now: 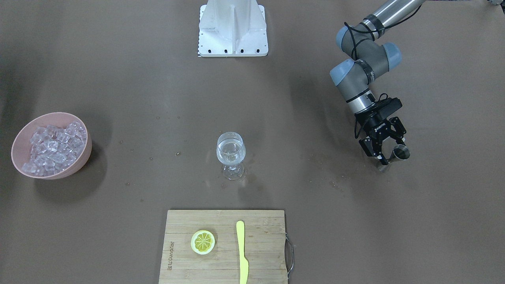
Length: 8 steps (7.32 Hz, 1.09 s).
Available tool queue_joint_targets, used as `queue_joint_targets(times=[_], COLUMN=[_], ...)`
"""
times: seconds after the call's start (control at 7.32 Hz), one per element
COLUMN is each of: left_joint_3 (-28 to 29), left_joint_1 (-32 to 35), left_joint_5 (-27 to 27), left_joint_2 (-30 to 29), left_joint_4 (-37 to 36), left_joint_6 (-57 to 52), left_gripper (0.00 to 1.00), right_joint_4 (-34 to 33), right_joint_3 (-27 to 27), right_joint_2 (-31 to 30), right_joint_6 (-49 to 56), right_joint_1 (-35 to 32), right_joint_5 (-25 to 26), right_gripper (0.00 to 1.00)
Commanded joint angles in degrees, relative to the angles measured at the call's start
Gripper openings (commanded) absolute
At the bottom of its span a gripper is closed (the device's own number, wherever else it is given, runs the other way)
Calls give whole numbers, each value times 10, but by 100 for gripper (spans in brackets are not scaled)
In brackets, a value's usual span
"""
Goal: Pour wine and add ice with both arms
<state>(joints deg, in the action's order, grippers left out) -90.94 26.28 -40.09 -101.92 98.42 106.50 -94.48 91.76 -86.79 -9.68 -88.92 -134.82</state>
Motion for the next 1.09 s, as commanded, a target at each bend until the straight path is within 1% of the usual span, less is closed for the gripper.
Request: queue_joint_targets(times=[0.0,0.27,0.41,0.55,0.96], left_joint_3=[19,38,38,38,38], left_joint_1=[1,2,2,2,4], left_joint_5=[18,18,19,18,18], left_joint_2=[-6,-27,-28,-28,-27], left_joint_4=[0,1,3,3,4], left_joint_6=[0,2,2,2,2], left_gripper=[85,84,71,62,56], right_joint_4=[0,0,0,0,0], right_joint_3=[0,-1,-1,0,-1], right_joint_2=[-2,-3,-3,-3,-4], right_joint_6=[1,1,2,3,3], right_joint_1=[0,0,0,0,0], right_joint_5=[-1,-1,-1,-1,-1], right_gripper=[100,100,100,100,100])
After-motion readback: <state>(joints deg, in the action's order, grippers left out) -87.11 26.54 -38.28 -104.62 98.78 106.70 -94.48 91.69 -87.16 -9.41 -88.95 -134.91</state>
